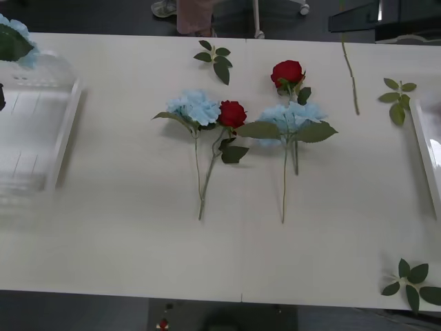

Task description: Put the red flowers into the right box and the blue flowers into the left box

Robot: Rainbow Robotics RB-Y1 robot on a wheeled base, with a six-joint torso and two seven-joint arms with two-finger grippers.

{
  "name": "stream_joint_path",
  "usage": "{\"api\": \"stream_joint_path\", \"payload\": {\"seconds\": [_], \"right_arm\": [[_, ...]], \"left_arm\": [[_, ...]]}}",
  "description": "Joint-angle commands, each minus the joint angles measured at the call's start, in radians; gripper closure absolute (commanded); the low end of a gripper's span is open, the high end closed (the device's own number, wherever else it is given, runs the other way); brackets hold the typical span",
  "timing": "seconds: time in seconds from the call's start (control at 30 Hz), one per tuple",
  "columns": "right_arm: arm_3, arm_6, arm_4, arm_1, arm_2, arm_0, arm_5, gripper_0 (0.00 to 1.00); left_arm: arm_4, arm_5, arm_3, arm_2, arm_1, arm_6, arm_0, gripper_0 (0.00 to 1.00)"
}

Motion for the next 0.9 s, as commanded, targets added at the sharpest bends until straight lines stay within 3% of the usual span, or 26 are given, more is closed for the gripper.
{"api": "stream_joint_path", "payload": {"seconds": [0.03, 0.3, 0.53, 0.9], "right_arm": [[-0.131, 0.009, 0.015, -0.007, -0.012, 0.042, -0.136, 1.0], [-0.247, 0.005, 0.131, 0.118, -0.009, 0.111, -0.355, 1.0], [-0.247, 0.009, 0.219, 0.27, 0.057, 0.116, -0.544, 1.0], [-0.184, 0.026, 0.254, 0.424, 0.083, 0.096, -0.614, 1.0]], "left_arm": [[-0.011, -0.013, -0.007, 0.032, 0.054, 0.002, -0.015, 1.0], [-0.048, -0.016, 0.03, 0.033, 0.071, 0.012, -0.014, 1.0], [-0.064, -0.044, 0.171, 0.033, 0.077, 0.029, -0.012, 1.0], [-0.077, -0.095, 0.252, 0.007, 0.077, 0.054, -0.012, 1.0]]}}
